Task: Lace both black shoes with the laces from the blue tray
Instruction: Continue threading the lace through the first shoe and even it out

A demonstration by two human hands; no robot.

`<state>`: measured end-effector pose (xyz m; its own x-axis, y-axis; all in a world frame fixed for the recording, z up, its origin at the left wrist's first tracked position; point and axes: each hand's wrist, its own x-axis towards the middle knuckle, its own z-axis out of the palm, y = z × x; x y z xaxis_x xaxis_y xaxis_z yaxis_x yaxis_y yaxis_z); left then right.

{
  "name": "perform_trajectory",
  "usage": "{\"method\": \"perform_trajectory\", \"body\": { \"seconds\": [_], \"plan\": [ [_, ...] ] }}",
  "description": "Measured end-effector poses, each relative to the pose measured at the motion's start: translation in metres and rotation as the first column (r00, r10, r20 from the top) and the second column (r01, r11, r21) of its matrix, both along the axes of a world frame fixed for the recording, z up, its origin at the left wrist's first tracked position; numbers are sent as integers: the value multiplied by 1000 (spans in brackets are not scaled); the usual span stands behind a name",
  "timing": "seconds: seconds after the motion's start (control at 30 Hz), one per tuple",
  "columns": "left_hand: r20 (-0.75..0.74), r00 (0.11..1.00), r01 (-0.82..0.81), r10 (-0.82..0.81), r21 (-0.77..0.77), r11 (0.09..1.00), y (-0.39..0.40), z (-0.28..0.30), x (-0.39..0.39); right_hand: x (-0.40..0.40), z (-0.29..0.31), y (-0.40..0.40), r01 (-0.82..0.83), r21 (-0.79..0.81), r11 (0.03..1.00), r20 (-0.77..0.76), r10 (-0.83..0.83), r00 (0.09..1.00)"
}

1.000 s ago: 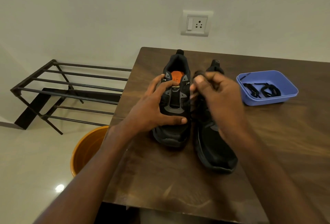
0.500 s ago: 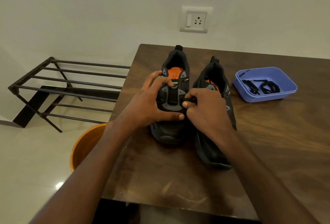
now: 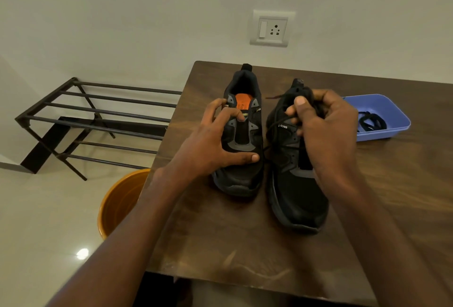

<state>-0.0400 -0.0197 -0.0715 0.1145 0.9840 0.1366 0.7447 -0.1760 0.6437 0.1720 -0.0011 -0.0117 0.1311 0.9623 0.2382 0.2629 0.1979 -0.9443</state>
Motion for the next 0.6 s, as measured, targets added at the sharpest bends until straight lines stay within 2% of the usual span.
{"method": "perform_trajectory", "body": {
  "seconds": [0.07,0.2,0.3,0.37,0.5,0.57,0.6],
  "plan": [
    [-92,995,-32,39,76,997,-1,0,4,6,3,4,52,30,998,-1,-52,999],
    [-232,952,-125,201,307,943,-3,10,32,21,4,6,90,38,995,155,-95,983],
    [-306,905,-154,294,408,900,-3,17,58,28,4,7,105,9,994,191,-105,976],
    [-344,892,-146,295,397,906,-2,19,72,32,6,8,133,-7,991,166,-130,978],
    [-447,863,-155,234,208,966,0,11,87,40,6,8,128,-38,991,156,-120,980],
    [-357,907,-144,224,236,961,2,8,84,42,7,6,109,-57,992,167,-98,981],
    [-245,945,-144,219,291,946,4,10,82,43,9,6,85,-57,995,164,-75,984]
  ]
}}
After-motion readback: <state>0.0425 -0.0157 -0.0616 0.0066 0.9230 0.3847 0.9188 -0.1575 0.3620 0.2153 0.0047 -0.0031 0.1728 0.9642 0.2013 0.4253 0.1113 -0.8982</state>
